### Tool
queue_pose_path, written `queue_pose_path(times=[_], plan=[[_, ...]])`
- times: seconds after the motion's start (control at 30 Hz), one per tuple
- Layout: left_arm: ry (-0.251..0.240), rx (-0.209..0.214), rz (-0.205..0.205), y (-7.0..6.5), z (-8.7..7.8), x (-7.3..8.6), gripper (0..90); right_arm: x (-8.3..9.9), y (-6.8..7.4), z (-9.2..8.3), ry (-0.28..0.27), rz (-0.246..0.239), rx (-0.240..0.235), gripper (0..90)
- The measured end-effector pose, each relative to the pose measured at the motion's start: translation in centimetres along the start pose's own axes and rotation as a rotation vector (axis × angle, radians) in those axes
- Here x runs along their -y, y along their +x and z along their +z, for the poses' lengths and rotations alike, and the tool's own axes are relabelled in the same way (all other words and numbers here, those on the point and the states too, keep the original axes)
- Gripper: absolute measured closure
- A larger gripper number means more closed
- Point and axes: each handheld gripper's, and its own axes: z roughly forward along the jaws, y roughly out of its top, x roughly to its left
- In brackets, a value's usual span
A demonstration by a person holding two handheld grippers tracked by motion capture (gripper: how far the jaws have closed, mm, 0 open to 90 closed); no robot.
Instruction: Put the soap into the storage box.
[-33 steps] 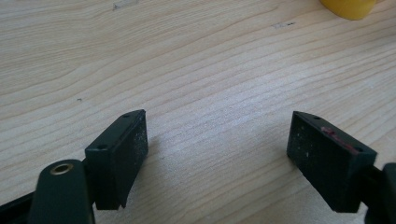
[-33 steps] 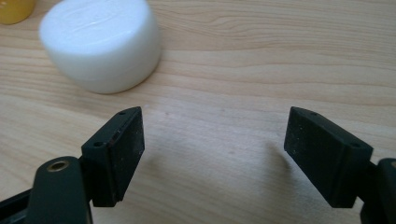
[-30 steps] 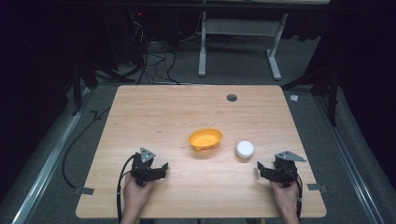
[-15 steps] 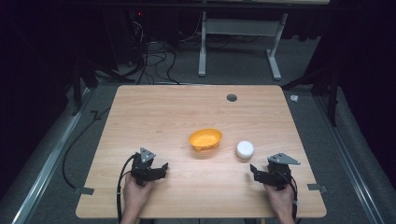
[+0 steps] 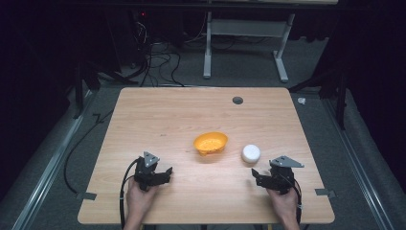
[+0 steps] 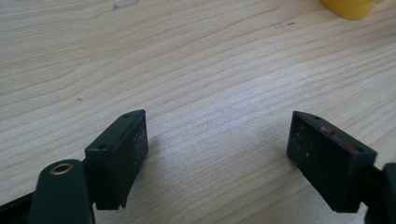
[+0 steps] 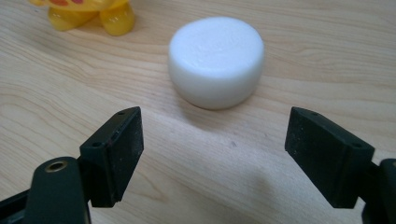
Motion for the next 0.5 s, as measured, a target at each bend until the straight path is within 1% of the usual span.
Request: queue_pose_path(times=[0.03, 0.1, 0.13, 0.27, 0.3, 0.37, 0.4, 0.5], plan=[[0.000, 0.000, 0.000, 0.0, 0.0, 0.0, 20.8, -0.5, 0.2, -0.1, -0.005, -0.007, -0.004, 20.2], [0.000, 0.000, 0.000, 0.0, 0.0, 0.0, 20.8, -0.6, 0.3, -0.1, -0.004, -0.004, -0.005, 20.2], [0.000, 0.000, 0.000, 0.0, 0.0, 0.0, 20.8, -1.0, 0.4, 0.0, -0.004, -0.011, -0.010, 20.2], [0.000, 0.000, 0.000, 0.0, 0.0, 0.0, 20.8, -1.5, 0.7, 0.2, -0.004, -0.018, -0.012, 20.1], [0.000, 0.000, 0.000, 0.0, 0.0, 0.0, 20.8, -1.9, 0.9, 0.3, -0.009, -0.025, -0.011, 20.1], [0.000, 0.000, 0.000, 0.0, 0.0, 0.0, 20.8, -2.0, 0.9, 0.4, -0.009, -0.023, -0.012, 20.0], [0.000, 0.000, 0.000, 0.0, 0.0, 0.0, 20.8, -2.4, 1.0, 0.7, -0.007, -0.015, -0.017, 19.6], [0.000, 0.000, 0.000, 0.0, 0.0, 0.0, 20.8, -2.7, 1.1, 1.0, -0.007, -0.016, -0.014, 19.5]])
